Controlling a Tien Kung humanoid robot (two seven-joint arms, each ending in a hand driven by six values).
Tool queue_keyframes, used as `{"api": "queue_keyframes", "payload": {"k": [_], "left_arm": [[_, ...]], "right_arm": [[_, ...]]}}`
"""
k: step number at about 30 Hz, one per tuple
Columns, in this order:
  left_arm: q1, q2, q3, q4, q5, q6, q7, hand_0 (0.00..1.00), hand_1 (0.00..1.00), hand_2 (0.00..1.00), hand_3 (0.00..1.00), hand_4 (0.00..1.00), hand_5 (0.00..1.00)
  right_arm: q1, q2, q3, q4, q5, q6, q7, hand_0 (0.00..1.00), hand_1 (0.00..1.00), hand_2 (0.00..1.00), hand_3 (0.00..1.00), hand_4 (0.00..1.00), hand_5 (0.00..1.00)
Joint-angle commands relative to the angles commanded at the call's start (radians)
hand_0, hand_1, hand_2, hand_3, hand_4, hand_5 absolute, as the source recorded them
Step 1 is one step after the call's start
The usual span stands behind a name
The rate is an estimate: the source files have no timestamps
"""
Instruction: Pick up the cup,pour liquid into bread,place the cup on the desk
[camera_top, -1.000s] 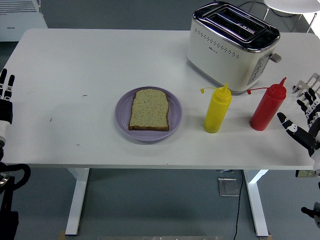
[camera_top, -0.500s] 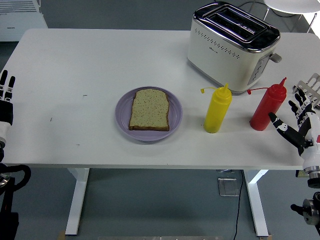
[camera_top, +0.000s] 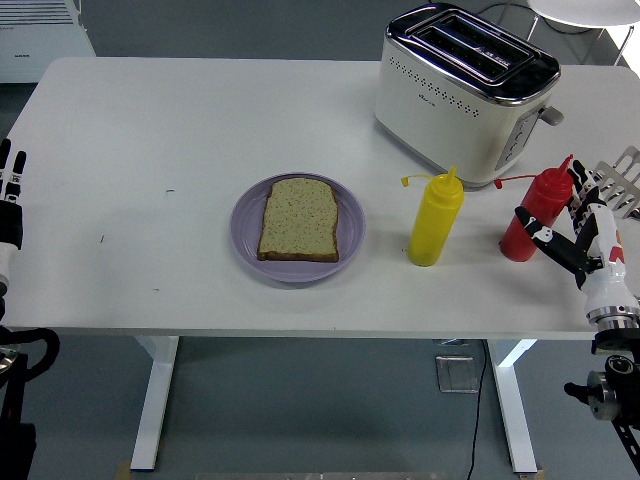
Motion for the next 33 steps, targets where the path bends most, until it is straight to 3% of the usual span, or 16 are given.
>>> {"api": "queue_keyframes", "payload": {"k": [11, 19, 20, 25, 26, 31, 32, 33], "left_arm": [[0.0, 0.0, -0.003, 0.0, 0.0, 0.0, 0.0, 0.807, 0.741, 0.731, 0.719, 0.487, 0.998], [0.0, -0.002, -0.003, 0.001, 0.0, 0.0, 0.001, 0.808, 0.742, 0.73, 0.719, 0.487, 0.998], [0.0, -0.002, -0.003, 0.001, 0.0, 0.0, 0.0, 0.808, 0.741, 0.731, 0.719, 0.487, 0.998], [0.001, -0.002, -0.005, 0.002, 0.0, 0.0, 0.0, 0.808, 0.741, 0.731, 0.719, 0.487, 0.998], [0.001, -0.002, -0.005, 0.002, 0.0, 0.0, 0.0, 0.807, 0.741, 0.731, 0.719, 0.487, 0.998], [0.001, -0.002, -0.006, 0.001, 0.0, 0.0, 0.0, 0.807, 0.741, 0.731, 0.719, 0.487, 0.998], [0.001, -0.002, -0.006, 0.001, 0.0, 0.0, 0.0, 0.808, 0.742, 0.73, 0.719, 0.487, 0.998], [0.002, -0.002, -0.006, 0.002, 0.0, 0.0, 0.001, 0.808, 0.742, 0.73, 0.719, 0.487, 0.998]], "right_arm": [[0.062, 0.013, -0.044, -0.061, 0.032, -0.024, 0.015, 0.968, 0.874, 0.948, 0.998, 0.918, 0.254], [0.106, 0.029, -0.087, -0.108, 0.078, -0.067, 0.038, 0.929, 0.837, 0.915, 0.961, 0.911, 0.252], [0.108, 0.03, -0.089, -0.111, 0.082, -0.072, 0.04, 0.854, 0.77, 0.814, 0.9, 0.896, 0.239], [0.129, 0.042, -0.103, -0.136, 0.115, -0.079, 0.044, 0.854, 0.77, 0.814, 0.9, 0.896, 0.239], [0.131, 0.043, -0.105, -0.138, 0.119, -0.071, 0.042, 0.76, 0.67, 0.668, 0.792, 0.884, 0.233], [0.142, 0.048, -0.111, -0.148, 0.166, -0.084, 0.057, 0.76, 0.67, 0.668, 0.792, 0.884, 0.233], [0.144, 0.048, -0.113, -0.15, 0.172, -0.088, 0.06, 0.57, 0.548, 0.536, 0.665, 0.834, 0.205], [0.148, 0.048, -0.116, -0.153, 0.181, -0.096, 0.063, 0.57, 0.548, 0.536, 0.665, 0.834, 0.205]]}}
